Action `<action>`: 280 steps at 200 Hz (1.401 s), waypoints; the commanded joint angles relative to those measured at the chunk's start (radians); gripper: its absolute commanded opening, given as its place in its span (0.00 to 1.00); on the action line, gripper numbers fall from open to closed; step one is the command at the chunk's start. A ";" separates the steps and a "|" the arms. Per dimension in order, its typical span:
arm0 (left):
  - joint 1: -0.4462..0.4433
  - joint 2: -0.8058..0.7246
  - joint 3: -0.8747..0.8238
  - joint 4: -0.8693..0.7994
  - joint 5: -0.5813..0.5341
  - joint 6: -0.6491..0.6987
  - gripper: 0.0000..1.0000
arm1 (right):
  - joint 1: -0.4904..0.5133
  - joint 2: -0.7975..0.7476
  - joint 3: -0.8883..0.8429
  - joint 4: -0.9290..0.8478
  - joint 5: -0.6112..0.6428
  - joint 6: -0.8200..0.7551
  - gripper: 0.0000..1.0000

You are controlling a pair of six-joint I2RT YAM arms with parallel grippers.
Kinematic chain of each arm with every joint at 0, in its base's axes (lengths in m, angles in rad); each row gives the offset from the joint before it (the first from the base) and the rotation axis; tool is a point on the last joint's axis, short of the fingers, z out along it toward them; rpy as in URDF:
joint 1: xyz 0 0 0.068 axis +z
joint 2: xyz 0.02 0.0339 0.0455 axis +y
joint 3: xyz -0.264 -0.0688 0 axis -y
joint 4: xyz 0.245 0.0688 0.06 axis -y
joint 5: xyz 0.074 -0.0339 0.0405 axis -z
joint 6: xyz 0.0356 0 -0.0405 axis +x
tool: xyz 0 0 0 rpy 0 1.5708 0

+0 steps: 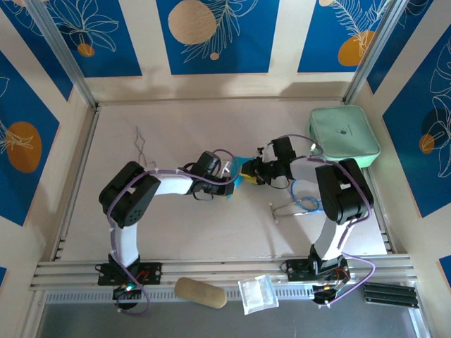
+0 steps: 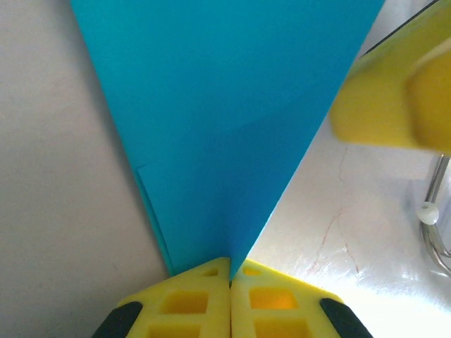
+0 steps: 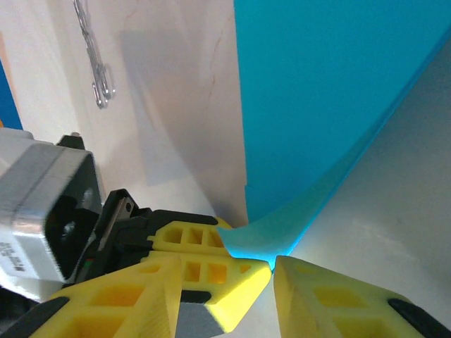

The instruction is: Fold a paper plane with a square sheet of paper (pick it up from the middle)

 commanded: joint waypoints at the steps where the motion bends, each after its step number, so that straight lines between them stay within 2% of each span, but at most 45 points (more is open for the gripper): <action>1: 0.016 0.006 -0.024 0.033 0.025 -0.042 0.09 | 0.017 0.035 0.042 0.042 -0.056 0.000 0.39; 92: 0.020 0.015 -0.044 0.033 0.015 -0.046 0.17 | 0.049 0.135 0.102 0.069 -0.098 0.012 0.37; 168: 0.026 0.022 -0.042 0.009 0.009 -0.045 0.09 | 0.044 0.097 0.098 0.036 -0.046 -0.004 0.34; 280: 0.042 0.038 -0.040 0.012 0.053 -0.093 0.09 | 0.057 0.158 0.161 -0.043 -0.013 -0.053 0.34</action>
